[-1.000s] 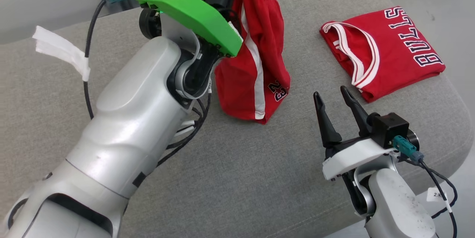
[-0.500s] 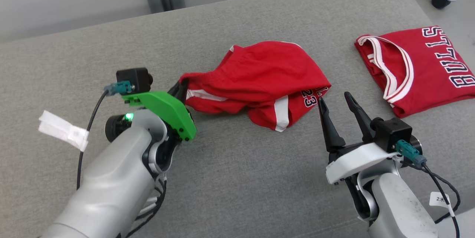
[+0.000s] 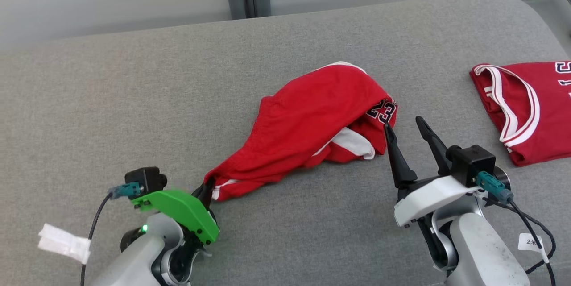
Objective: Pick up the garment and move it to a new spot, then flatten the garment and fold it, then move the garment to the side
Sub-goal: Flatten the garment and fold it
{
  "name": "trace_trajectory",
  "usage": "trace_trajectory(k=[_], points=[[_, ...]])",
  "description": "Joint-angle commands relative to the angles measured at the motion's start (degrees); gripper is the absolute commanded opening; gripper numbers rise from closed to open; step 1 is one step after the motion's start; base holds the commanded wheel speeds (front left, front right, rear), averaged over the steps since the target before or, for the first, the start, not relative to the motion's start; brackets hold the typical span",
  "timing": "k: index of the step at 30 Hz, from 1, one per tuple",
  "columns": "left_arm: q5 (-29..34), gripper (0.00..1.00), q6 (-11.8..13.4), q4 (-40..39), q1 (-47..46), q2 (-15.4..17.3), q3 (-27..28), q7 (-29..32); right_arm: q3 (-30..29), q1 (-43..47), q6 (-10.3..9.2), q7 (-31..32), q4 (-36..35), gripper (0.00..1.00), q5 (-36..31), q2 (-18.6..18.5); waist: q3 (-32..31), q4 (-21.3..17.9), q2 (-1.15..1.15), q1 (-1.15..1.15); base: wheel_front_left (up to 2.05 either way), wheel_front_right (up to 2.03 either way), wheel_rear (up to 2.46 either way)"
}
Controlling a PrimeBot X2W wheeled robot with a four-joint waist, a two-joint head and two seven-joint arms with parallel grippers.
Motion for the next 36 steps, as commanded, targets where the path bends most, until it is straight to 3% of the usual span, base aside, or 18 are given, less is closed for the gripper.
trace_trajectory(k=[1, 8, 10, 11, 12, 16, 25, 31, 36], points=[[-1.13, 0.00, 0.52, -0.69, 1.76, 0.47, 0.99, -1.08, 0.12, 0.68, -0.09, 0.13, -0.27, 1.00, -0.25, -0.37, -0.59, 0.53, 0.00, 0.00, 0.00, 0.00, 0.00], [-3.46, 0.00, 2.48, -3.13, 7.17, 1.17, 5.57, -7.81, 0.73, 1.26, -0.09, 0.79, -0.42, 1.00, 0.31, -0.86, -1.90, 0.23, 0.00, 0.00, 0.00, 0.00, 0.00], [-2.53, 0.00, 1.35, -4.28, 8.00, 1.31, 5.97, -9.27, 0.78, 1.40, -0.09, 0.89, -0.55, 1.00, 0.49, -1.06, -2.26, 0.02, 0.00, 0.00, 0.00, 0.00, 0.00], [-1.23, 0.67, 0.94, -4.84, 8.19, 1.74, 5.88, -9.97, 0.79, 1.55, -0.09, 0.92, -0.57, 1.00, 0.57, -1.17, -2.47, -0.07, 0.00, 0.00, 0.00, 0.00, 0.00], [0.07, 1.00, 0.61, -5.25, 8.28, 2.09, 5.58, -10.30, 0.84, 1.70, -0.09, 0.94, -0.57, 1.00, 0.58, -1.23, -2.61, -0.14, 0.00, 0.00, 0.00, 0.00, 0.00], [4.78, 1.00, 0.43, -7.41, 9.25, 2.79, 5.43, -11.28, 0.79, 2.50, -0.09, 1.07, -0.70, 1.00, 0.56, -1.29, -3.30, -0.40, 0.00, 0.00, 0.00, 0.00, 0.00], [10.08, 1.00, 4.66, -15.16, 11.15, 8.15, 4.46, -11.12, 0.53, 3.18, -0.09, 1.33, -1.47, 1.00, 0.37, -1.17, -3.83, -0.77, 0.00, 0.00, 0.00, 0.00, 0.00], [13.24, 1.00, 6.68, -16.43, 3.83, 10.58, 2.52, -5.09, 0.78, 2.20, -0.09, 1.40, -2.26, 1.00, 0.34, -1.14, -1.77, -1.76, 0.00, 0.00, 0.00, 0.00, 0.00], [15.91, 1.00, 7.39, -11.09, -4.53, 8.17, 1.15, -1.44, 1.12, 0.77, -0.09, 1.27, -2.86, 1.00, 0.00, -0.83, 0.91, -4.04, 0.00, 0.00, 0.00, 0.00, 0.00]])
